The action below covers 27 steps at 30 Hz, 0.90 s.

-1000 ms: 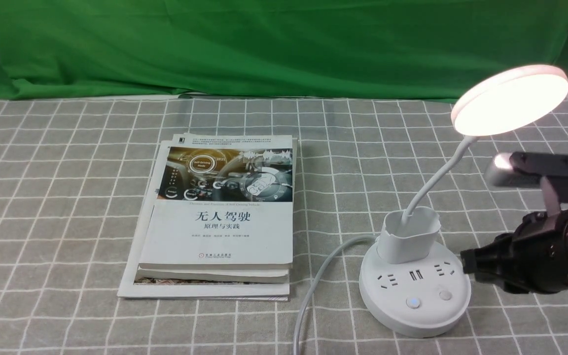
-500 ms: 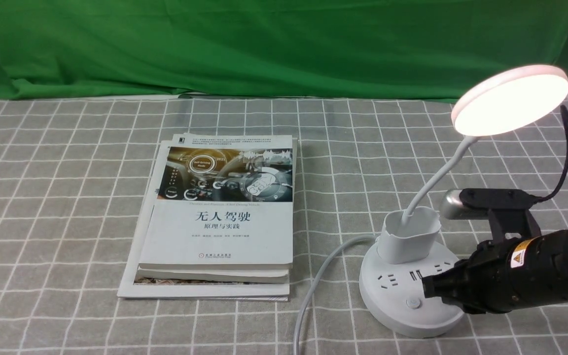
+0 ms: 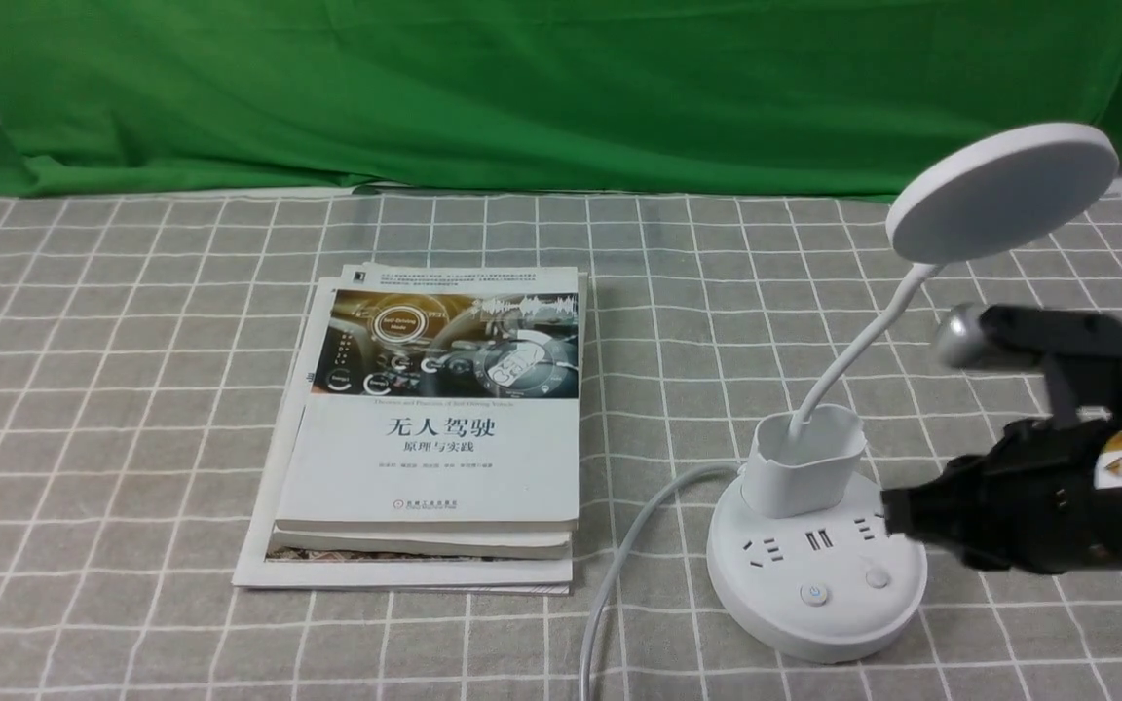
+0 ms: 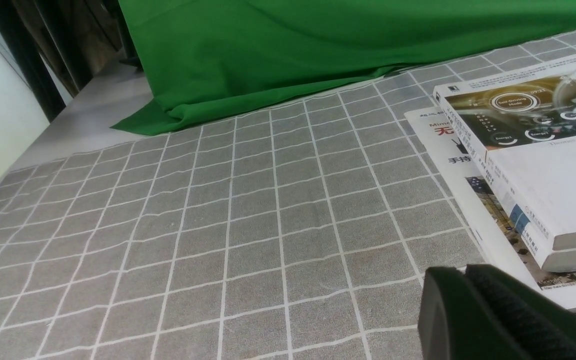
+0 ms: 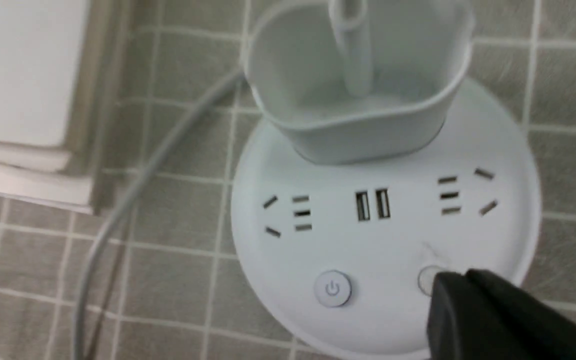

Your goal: Turn off the desk lamp on the grey coffee tablecloth by hand.

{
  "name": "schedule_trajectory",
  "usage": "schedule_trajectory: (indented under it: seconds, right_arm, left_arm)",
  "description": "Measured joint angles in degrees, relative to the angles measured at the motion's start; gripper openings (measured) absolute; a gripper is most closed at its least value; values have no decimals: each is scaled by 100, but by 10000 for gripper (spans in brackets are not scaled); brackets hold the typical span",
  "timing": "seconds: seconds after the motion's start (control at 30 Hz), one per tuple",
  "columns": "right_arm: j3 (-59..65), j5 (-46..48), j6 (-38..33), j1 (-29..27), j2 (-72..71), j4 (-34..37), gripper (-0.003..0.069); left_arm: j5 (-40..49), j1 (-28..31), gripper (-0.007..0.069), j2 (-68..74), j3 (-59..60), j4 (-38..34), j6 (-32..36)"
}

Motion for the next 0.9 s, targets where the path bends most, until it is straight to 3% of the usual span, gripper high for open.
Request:
schedule_trajectory:
  seconds: [0.13,0.27,0.4,0.63,0.9]
  right_arm:
    - [-123,416,-42,-375,-951,-973,45]
    - [65,123,-474,-611,-2158,-1599,46]
    - [625,-362,-559,-617,-3382,-1692,46]
    - [1868,-478,174,-622,-5398,-1714,46]
    - [2095,-390,417,-622,-5955,-1714,48]
  left_arm:
    - [0,0,20,0,0,0,-6]
    - [0,0,20,0,0,0,-6]
    - [0,0,20,0,0,0,-6]
    - [0,0,20,0,0,0,-6]
    - [0,0,20,0,0,0,-6]
